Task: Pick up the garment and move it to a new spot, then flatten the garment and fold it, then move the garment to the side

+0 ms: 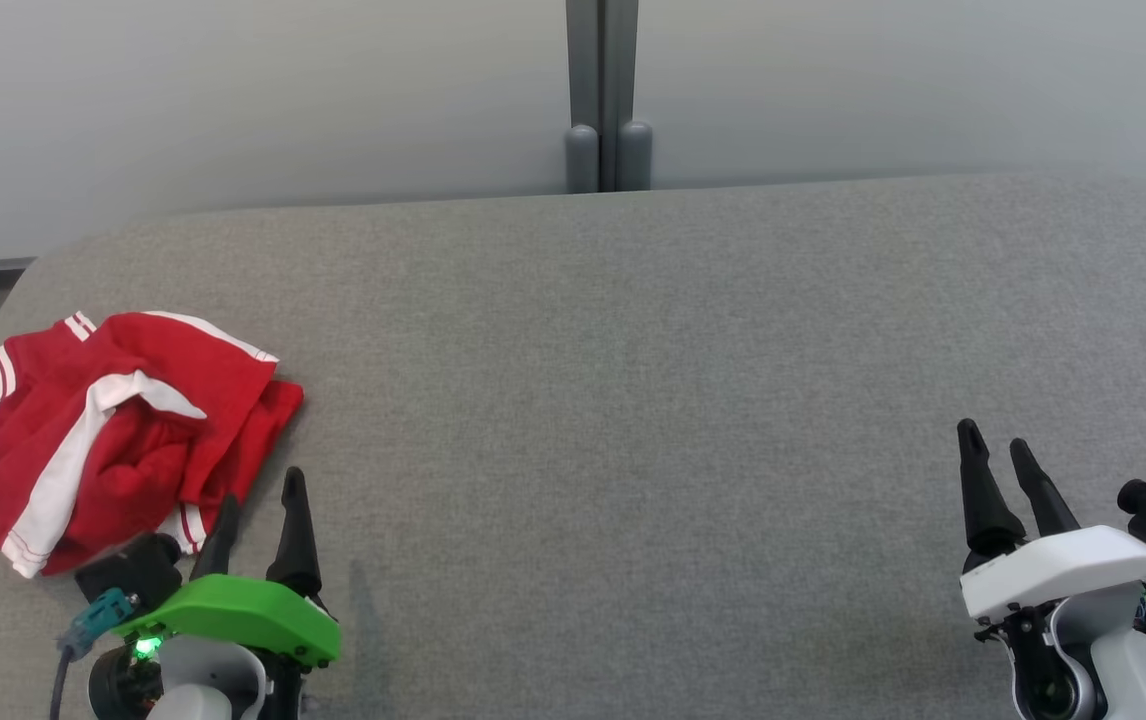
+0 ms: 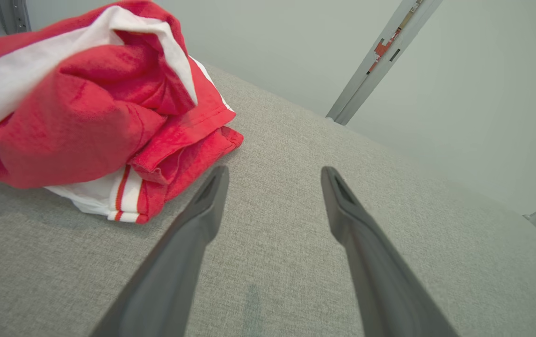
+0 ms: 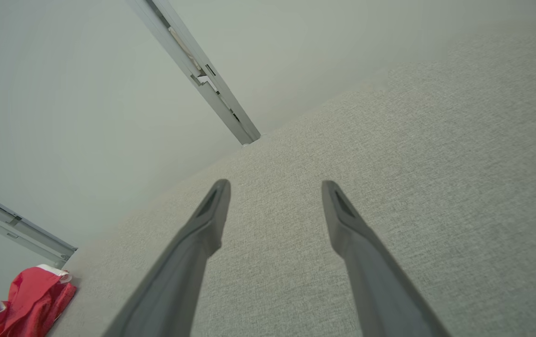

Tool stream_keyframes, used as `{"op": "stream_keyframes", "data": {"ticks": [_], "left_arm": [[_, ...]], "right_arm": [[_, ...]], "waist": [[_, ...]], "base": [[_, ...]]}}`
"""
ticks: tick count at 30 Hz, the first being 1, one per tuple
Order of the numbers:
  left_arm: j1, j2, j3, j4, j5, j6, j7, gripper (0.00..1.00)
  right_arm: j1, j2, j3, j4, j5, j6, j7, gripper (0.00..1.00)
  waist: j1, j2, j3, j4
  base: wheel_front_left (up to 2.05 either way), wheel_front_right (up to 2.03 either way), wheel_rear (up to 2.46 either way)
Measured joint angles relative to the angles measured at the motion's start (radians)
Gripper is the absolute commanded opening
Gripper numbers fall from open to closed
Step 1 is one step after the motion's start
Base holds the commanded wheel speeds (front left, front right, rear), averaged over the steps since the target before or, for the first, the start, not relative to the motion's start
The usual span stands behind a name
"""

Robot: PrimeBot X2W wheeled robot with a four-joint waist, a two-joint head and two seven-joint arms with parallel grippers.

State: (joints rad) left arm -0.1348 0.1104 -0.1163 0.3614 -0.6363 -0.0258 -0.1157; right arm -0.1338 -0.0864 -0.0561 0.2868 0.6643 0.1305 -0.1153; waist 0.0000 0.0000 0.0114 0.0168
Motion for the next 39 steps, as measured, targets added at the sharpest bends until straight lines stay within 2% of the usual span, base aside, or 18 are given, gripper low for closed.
{"op": "stream_keyframes", "data": {"ticks": [11,22,28,33,39], "left_arm": [[-0.004,0.014,-0.043,-0.010,0.144,0.026,-0.029,1.00],[-0.004,0.021,-0.057,-0.037,0.242,0.047,-0.058,1.00],[-0.005,0.019,-0.060,-0.029,0.289,0.046,-0.071,1.00],[0.001,-0.006,-0.049,0.006,0.317,0.034,-0.084,1.00],[0.009,-0.026,-0.022,0.032,0.355,0.028,-0.098,1.00]], "right_arm": [[0.000,-0.001,0.011,0.008,-0.131,0.000,-0.028,1.00],[-0.007,0.003,0.013,-0.017,-0.254,0.000,-0.057,1.00],[-0.005,0.009,0.000,0.013,-0.337,0.000,-0.071,1.00],[-0.002,0.016,-0.015,0.056,-0.402,0.000,-0.084,1.00],[0.001,0.019,0.020,0.061,-0.439,0.000,-0.097,1.00]], "waist": [[0.0000,0.0000,0.007,0.003],[0.0000,0.0000,0.007,0.005],[0.0000,0.0000,0.007,0.010],[0.0000,0.0000,0.013,0.024],[0.0000,0.0000,0.018,0.061]], "base": [[0.00,0.00,0.00],[0.00,0.00,0.00],[0.00,0.00,0.00],[0.00,0.00,0.00],[0.00,0.00,0.00]]}}
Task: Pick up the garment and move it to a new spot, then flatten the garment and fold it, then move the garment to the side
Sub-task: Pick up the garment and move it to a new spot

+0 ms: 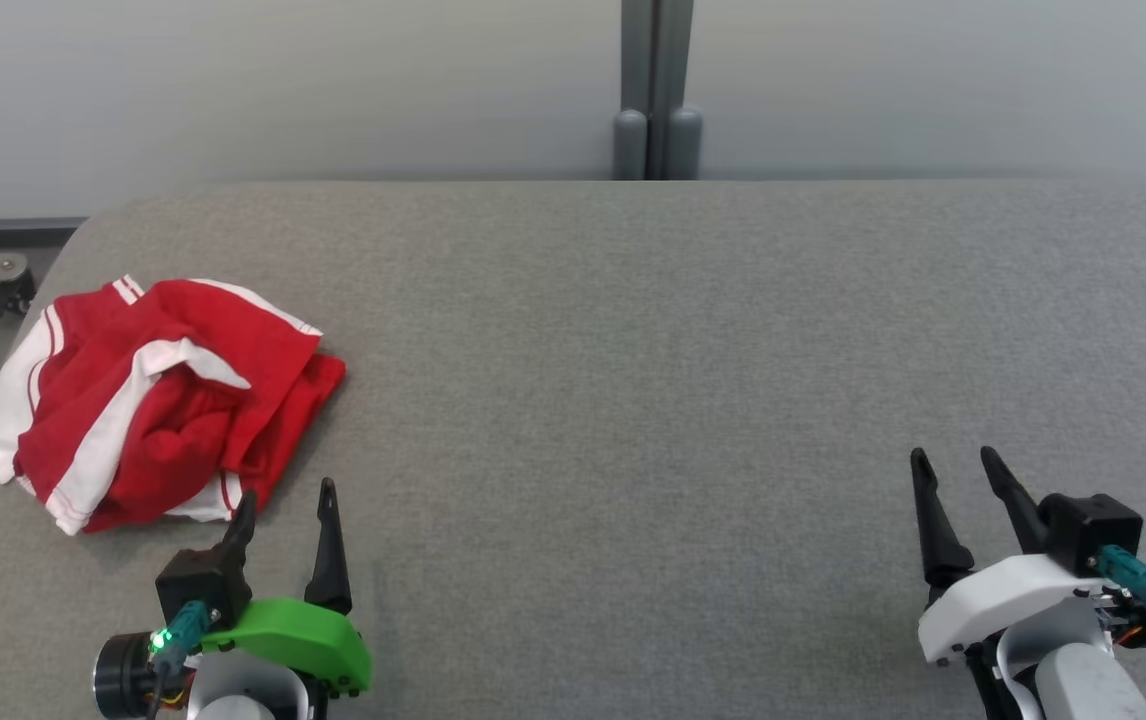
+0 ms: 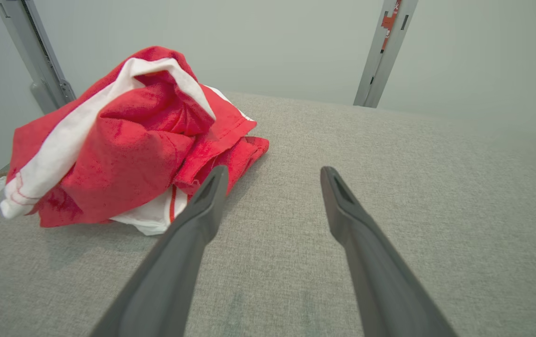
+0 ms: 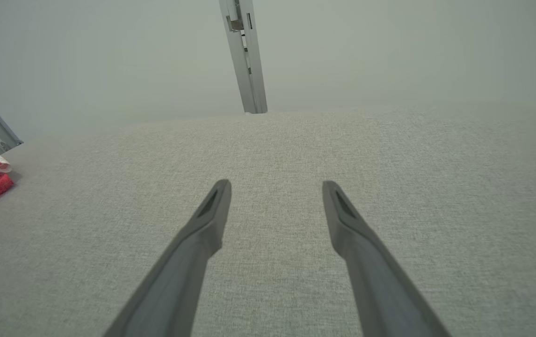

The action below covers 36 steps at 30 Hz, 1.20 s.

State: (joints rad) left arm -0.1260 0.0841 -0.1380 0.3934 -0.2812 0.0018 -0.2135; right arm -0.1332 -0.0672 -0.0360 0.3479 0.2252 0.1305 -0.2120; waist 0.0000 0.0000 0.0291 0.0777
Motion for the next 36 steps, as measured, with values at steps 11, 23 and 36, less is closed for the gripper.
{"op": "stream_keyframes", "data": {"ticks": [11,23,36], "left_arm": [[0.022,-0.008,0.061,0.055,0.093,-0.001,-0.021,1.00],[0.060,-0.014,0.149,0.087,0.145,-0.040,-0.043,1.00],[-0.172,0.002,0.170,0.109,0.136,-0.126,-0.049,1.00]], "right_arm": [[-0.004,0.006,0.105,0.031,-0.041,0.000,-0.020,1.00],[-0.018,0.013,0.152,0.051,-0.119,0.000,-0.044,1.00],[-0.092,-0.044,0.146,0.029,-0.157,0.001,-0.050,1.00]], "waist": [[0.0000,0.0000,0.010,0.163],[0.0000,0.0000,0.031,0.374],[0.0000,0.0000,0.146,0.387]], "base": [[0.00,0.00,0.00],[0.00,0.00,0.00],[0.00,0.00,0.00]]}}
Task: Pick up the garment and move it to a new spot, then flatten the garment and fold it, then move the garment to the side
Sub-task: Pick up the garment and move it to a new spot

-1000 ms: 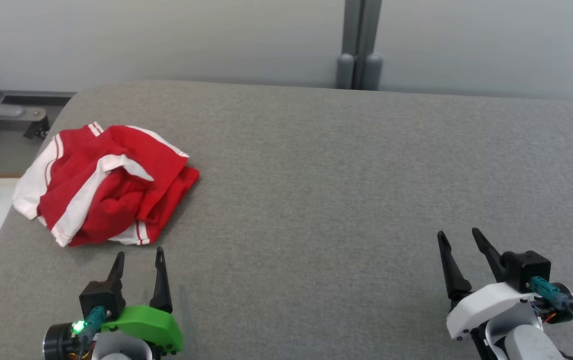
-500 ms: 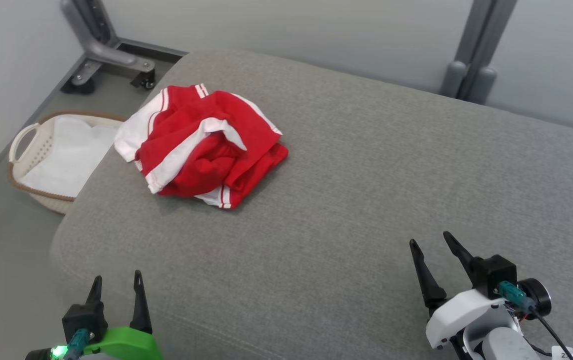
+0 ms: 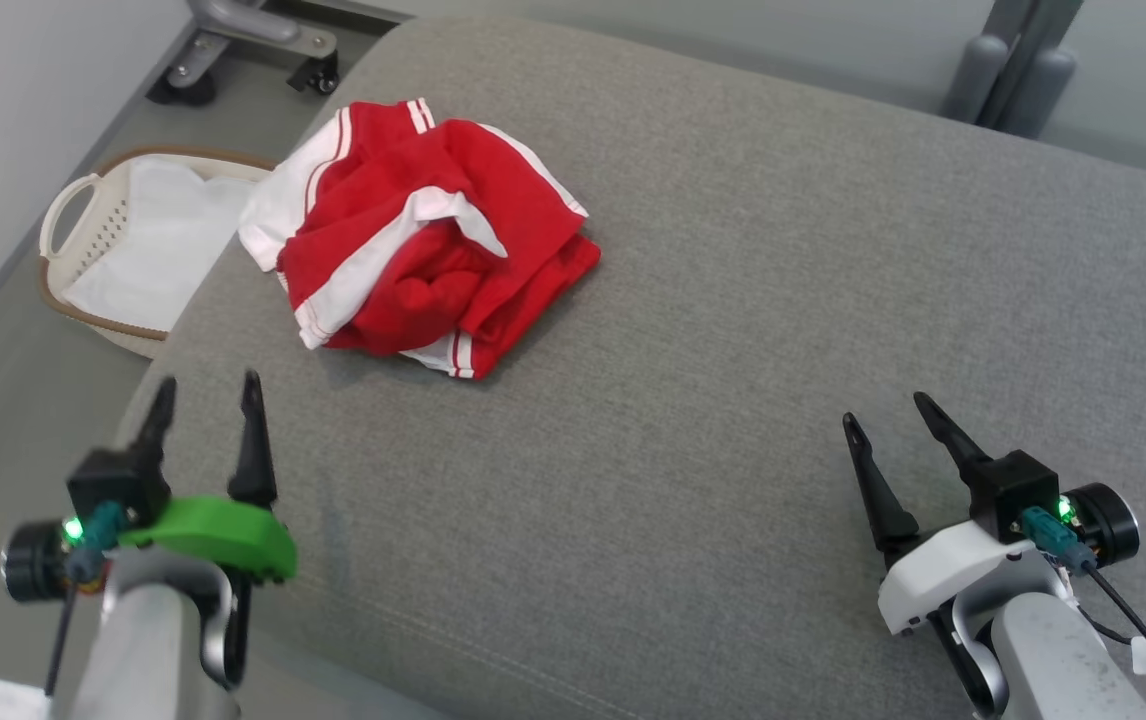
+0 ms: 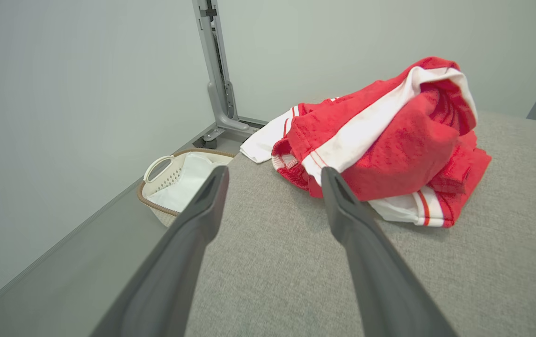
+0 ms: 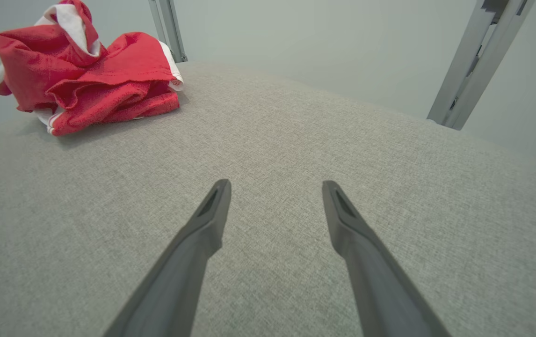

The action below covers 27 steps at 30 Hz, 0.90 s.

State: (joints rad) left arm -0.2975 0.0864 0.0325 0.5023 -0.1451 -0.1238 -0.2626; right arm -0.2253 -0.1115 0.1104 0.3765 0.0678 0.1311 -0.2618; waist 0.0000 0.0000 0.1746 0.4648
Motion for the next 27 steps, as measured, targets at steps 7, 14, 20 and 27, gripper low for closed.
{"op": "stream_keyframes", "data": {"ticks": [7,14,20,27], "left_arm": [[-0.226,0.121,-0.105,0.008,-0.092,-0.004,-0.001,1.00],[-0.371,0.224,-0.252,0.087,-0.216,-0.004,-0.002,1.00],[-0.435,0.261,-0.385,0.249,-0.339,-0.005,0.020,1.00],[-0.453,0.268,-0.408,0.472,-0.420,-0.005,0.056,0.80]], "right_arm": [[-0.034,-0.007,-0.018,-0.009,-0.001,0.000,0.000,1.00],[-0.056,-0.002,-0.019,-0.021,-0.001,0.000,0.000,1.00],[-0.077,0.007,-0.021,-0.043,-0.004,0.000,0.000,1.00],[-0.084,0.022,-0.020,-0.056,-0.004,0.000,0.000,1.00]], "waist": [[0.0000,0.0000,0.096,-0.075],[0.0001,0.0000,0.163,-0.176],[0.0001,0.0000,0.206,-0.252],[0.0000,0.0000,0.235,-0.321]], "base": [[0.00,0.00,0.00],[0.00,0.00,0.00],[0.00,0.00,0.00],[0.00,0.00,0.00]]}}
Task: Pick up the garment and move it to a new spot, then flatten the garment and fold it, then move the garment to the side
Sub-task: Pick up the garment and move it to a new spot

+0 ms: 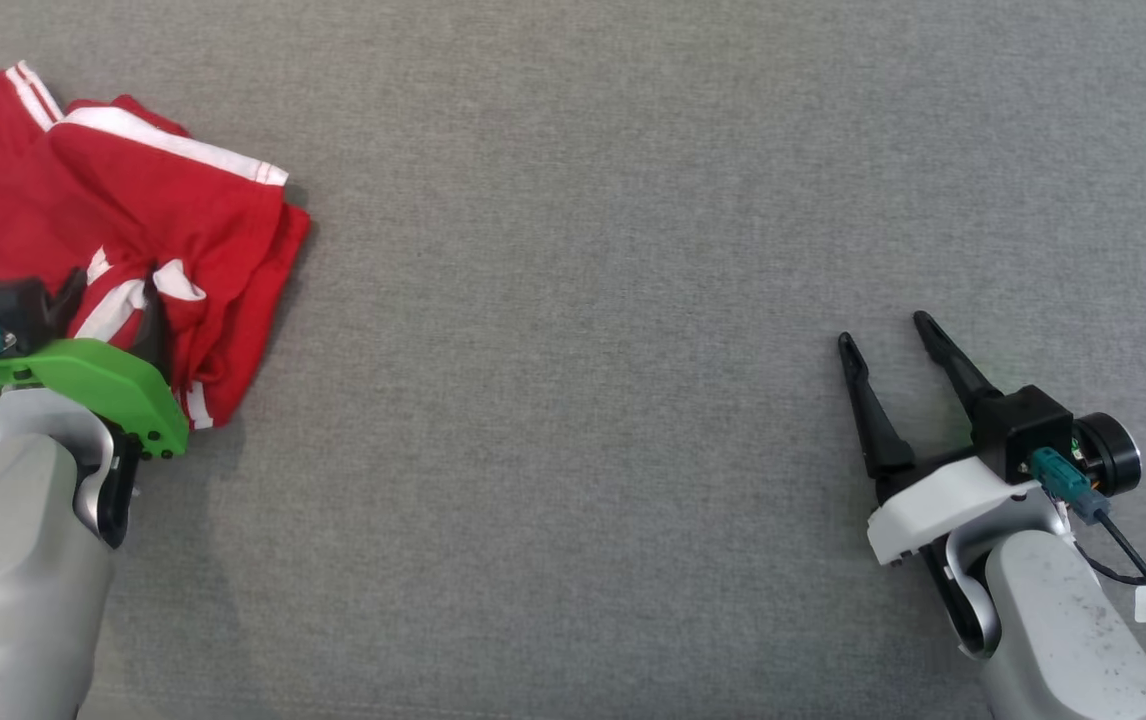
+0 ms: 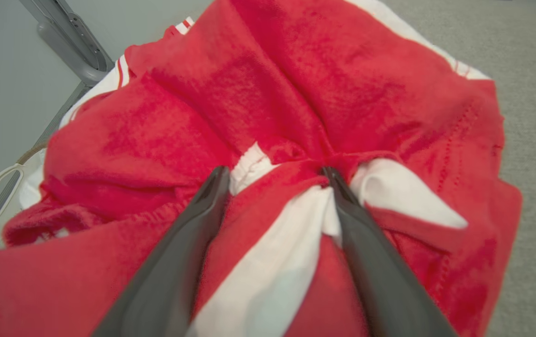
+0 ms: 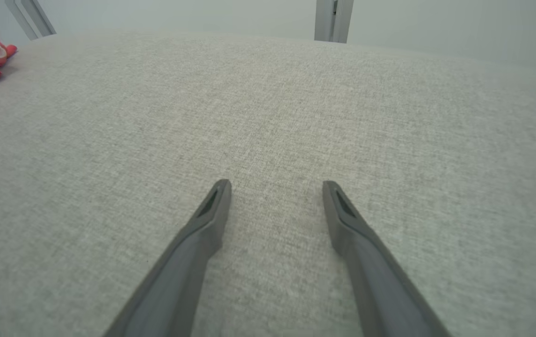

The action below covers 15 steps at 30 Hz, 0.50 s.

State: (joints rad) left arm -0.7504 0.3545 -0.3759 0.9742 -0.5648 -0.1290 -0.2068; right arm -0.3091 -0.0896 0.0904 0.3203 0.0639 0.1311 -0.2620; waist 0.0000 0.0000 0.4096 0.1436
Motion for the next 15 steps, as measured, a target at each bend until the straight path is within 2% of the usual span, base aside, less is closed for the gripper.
{"op": "stream_keyframes", "data": {"ticks": [1,7,11,15], "left_arm": [[-0.005,0.000,-0.001,0.019,-0.001,0.000,-0.010,0.00],[-0.027,-0.002,0.003,0.035,0.025,0.016,-0.051,0.00],[-0.043,0.005,0.066,-0.141,0.078,0.048,-0.056,0.00],[-0.025,-0.013,0.114,-0.306,0.139,0.054,-0.056,0.00]], "right_arm": [[0.000,0.001,-0.002,0.000,0.000,0.000,0.000,1.00],[0.015,0.007,-0.015,0.004,0.001,0.000,0.000,1.00],[0.038,0.012,-0.023,0.014,0.001,0.000,0.000,1.00],[0.065,0.019,-0.030,0.021,0.007,0.000,0.000,1.00]], "waist": [[0.0000,0.0000,0.001,-0.007],[0.0000,0.0000,-0.029,-0.020],[0.0000,0.0000,-0.074,-0.020],[0.0000,0.0000,-0.128,-0.026]], "base": [[0.00,0.00,0.00],[0.00,0.00,0.00],[0.00,0.00,0.00],[0.00,0.00,0.00]]}}
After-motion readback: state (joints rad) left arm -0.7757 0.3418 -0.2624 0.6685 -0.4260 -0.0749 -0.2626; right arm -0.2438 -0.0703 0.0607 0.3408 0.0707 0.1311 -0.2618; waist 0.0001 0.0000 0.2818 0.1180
